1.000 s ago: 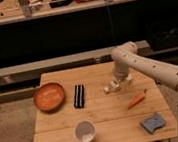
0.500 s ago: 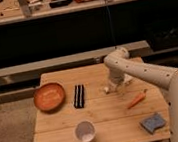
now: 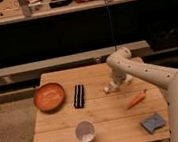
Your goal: Stand the bottle upright
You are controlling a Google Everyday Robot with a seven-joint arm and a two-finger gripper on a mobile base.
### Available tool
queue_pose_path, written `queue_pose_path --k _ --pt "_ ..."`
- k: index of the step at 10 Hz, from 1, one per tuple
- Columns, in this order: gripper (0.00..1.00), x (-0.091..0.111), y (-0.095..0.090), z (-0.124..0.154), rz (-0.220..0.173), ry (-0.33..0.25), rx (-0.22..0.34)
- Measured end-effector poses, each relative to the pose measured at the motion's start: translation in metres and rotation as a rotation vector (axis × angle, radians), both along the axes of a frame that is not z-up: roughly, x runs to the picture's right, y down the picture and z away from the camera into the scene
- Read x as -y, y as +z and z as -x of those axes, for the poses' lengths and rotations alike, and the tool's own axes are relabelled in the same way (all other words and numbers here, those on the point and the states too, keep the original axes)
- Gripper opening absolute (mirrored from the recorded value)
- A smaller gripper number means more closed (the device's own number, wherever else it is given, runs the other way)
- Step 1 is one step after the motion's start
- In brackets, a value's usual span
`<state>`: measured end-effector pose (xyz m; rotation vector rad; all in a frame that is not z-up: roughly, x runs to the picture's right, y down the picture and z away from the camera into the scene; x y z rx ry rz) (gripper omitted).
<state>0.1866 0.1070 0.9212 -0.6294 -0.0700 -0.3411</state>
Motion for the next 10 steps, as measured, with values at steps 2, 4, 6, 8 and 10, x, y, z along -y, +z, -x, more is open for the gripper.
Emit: queue_pose_path --k 2,4,6,8,10 --pt "0.8 0.0027 0.0053 -0.0007 0.006 -0.015 -0.01" --pt "0.8 0.0018 0.0095 0.0037 0.013 -0.035 -0.014" --pt "0.8 0.0008 0.0121 0.0045 0.016 -0.036 -0.027" --pt "0.8 0.0018 0.0119 0.0042 0.014 -0.031 -0.04" --pt "0.8 0.0055 0.0092 0.0048 0.01 -0.028 -0.048"
